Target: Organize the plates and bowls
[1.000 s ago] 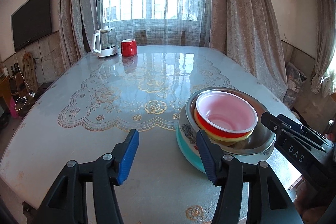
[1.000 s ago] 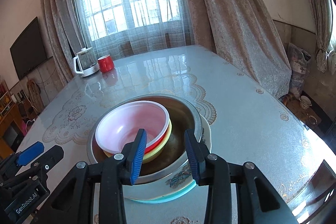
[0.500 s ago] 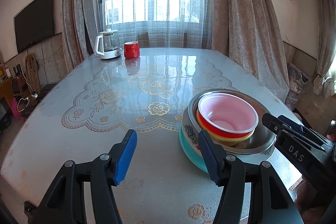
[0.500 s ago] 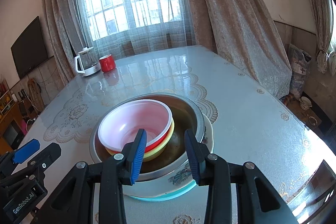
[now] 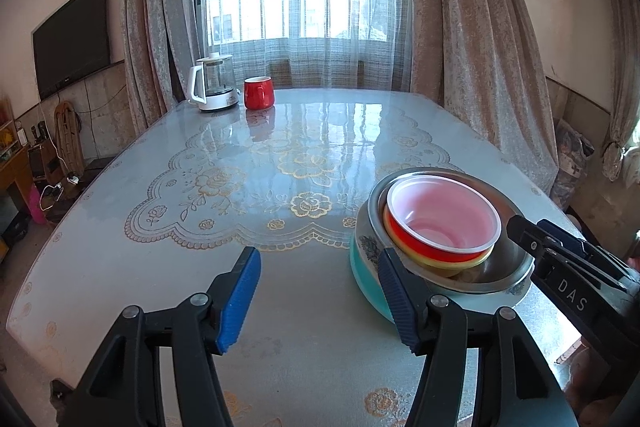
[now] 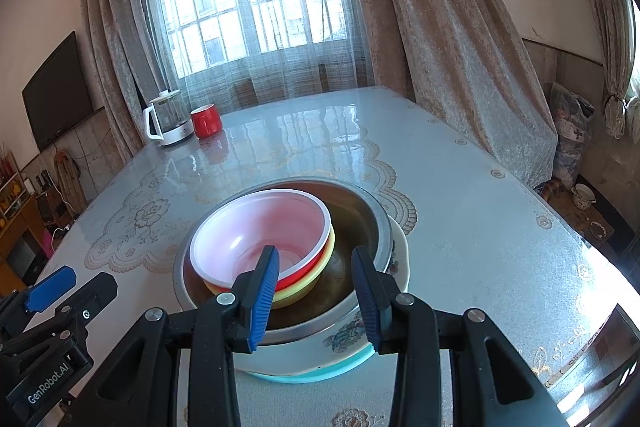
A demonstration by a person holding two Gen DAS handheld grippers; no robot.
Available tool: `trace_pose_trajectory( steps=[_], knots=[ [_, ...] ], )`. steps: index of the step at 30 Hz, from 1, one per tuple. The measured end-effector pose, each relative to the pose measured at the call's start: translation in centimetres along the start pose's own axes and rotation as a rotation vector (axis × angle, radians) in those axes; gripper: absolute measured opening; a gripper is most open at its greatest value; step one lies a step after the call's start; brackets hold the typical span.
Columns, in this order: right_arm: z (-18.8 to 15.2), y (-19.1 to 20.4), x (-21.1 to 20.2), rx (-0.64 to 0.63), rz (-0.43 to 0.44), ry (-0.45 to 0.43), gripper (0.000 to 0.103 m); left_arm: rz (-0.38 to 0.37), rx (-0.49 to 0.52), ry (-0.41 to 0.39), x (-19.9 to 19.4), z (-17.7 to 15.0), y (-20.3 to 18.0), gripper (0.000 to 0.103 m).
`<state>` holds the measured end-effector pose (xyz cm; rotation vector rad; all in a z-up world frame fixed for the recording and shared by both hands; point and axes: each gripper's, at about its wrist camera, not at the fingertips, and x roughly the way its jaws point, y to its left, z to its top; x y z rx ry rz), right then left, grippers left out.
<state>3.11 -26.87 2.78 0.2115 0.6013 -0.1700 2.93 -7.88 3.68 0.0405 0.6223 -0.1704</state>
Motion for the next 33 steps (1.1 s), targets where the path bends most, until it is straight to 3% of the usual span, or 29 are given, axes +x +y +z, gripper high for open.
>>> trace_pose_trajectory(
  steps=[29, 33],
  knots=[
    [0.0, 0.6, 0.2, -0.006, 0.012, 0.006, 0.038, 0.004, 0.002, -0.018, -0.3, 0.22, 0.07, 0.065],
    [0.02, 0.62, 0.2, -0.006, 0.011, 0.006, 0.038, 0.01, 0.013, -0.054, -0.71, 0.36, -0.04, 0.065]
  ],
)
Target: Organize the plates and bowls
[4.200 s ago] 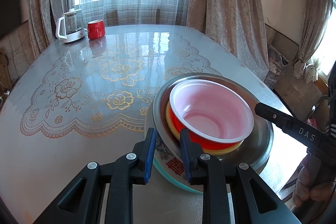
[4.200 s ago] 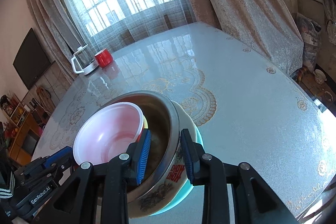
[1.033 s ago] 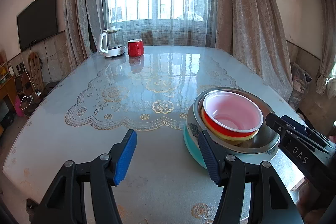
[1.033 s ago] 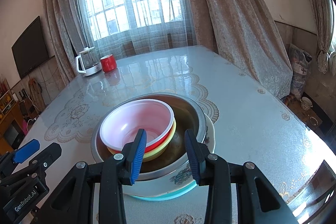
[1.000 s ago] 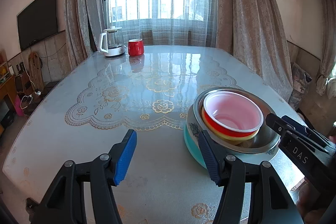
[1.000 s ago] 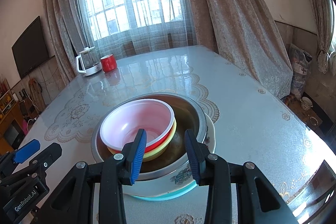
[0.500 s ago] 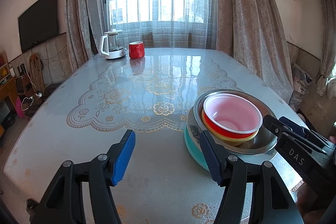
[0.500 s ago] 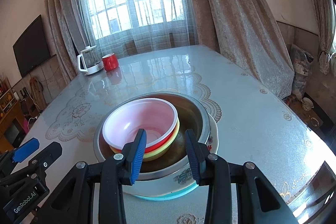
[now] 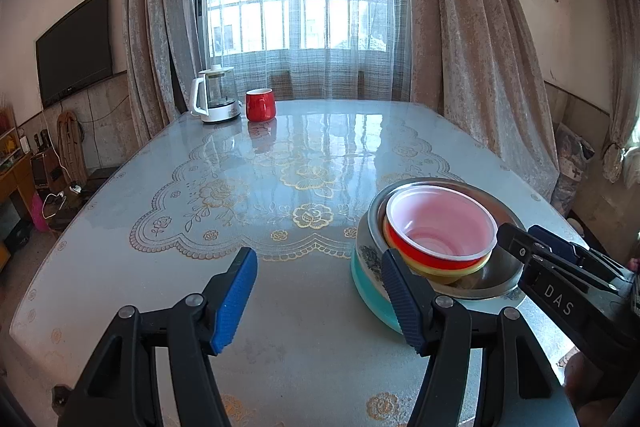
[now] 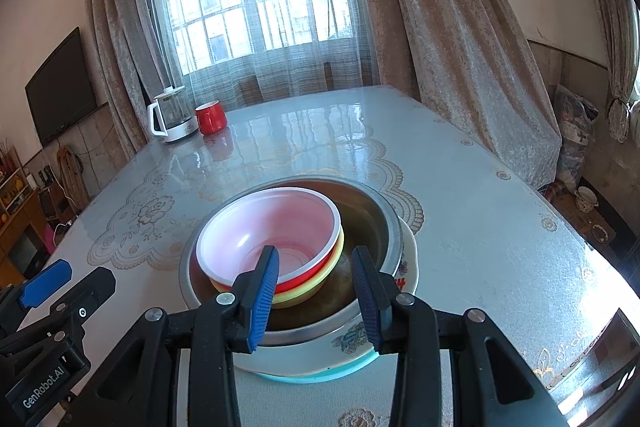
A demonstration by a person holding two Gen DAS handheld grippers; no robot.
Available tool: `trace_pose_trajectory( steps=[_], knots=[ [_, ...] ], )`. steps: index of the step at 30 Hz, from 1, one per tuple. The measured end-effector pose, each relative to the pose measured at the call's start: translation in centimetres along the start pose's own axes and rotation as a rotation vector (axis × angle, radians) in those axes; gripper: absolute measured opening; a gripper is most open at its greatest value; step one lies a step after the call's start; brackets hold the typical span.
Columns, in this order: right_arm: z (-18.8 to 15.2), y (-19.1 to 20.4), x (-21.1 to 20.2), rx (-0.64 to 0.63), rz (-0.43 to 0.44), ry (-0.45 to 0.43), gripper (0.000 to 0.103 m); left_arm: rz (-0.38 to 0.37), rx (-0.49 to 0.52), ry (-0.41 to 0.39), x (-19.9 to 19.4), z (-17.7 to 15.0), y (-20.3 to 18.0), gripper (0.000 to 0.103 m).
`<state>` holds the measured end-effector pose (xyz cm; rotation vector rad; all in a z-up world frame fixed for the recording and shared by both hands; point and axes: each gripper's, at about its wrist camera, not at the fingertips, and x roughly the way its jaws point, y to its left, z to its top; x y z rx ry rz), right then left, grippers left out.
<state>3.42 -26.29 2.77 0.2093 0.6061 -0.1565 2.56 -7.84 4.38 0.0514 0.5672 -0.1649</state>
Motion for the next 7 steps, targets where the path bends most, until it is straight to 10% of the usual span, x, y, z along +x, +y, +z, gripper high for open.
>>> trace_pose_trajectory(
  steps=[7],
  knots=[
    [0.22, -0.1, 0.1, -0.001, -0.002, -0.012, 0.038, -0.003, -0.001, -0.026, -0.2, 0.19, 0.14, 0.065]
  ],
)
